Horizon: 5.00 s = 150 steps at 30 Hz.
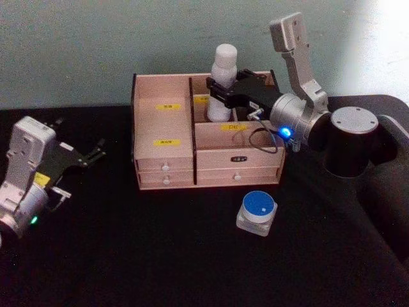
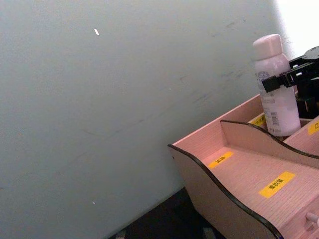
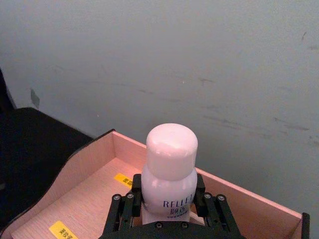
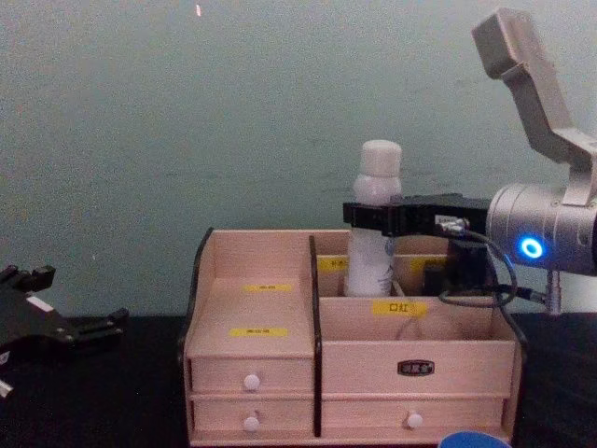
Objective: Pick up the facial cleanser and watermelon frost from the table and place them into the tiered storage box.
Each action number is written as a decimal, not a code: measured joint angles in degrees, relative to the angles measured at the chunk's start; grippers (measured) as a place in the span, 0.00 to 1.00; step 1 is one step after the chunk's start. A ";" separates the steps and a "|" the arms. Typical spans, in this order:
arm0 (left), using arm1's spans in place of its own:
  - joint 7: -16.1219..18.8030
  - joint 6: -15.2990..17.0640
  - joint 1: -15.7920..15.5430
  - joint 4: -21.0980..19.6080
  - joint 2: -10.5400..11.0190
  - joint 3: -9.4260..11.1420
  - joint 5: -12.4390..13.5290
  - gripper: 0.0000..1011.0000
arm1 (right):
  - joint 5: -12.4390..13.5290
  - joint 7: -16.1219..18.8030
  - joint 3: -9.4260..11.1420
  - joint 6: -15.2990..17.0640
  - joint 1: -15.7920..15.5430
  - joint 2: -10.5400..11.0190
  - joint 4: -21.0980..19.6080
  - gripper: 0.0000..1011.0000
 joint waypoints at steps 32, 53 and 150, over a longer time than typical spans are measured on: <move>0.00 0.00 0.00 0.00 0.00 0.00 0.00 0.99 | -2.83 -1.19 0.55 0.05 0.13 -2.38 4.77 0.58; 0.00 0.00 0.00 0.00 0.00 0.00 0.00 0.99 | -3.61 -1.06 0.89 0.21 0.00 -2.69 5.50 0.58; 0.00 0.00 0.00 0.00 0.00 0.00 0.00 0.99 | -6.70 -7.67 15.15 -0.98 -21.30 5.50 -21.20 0.99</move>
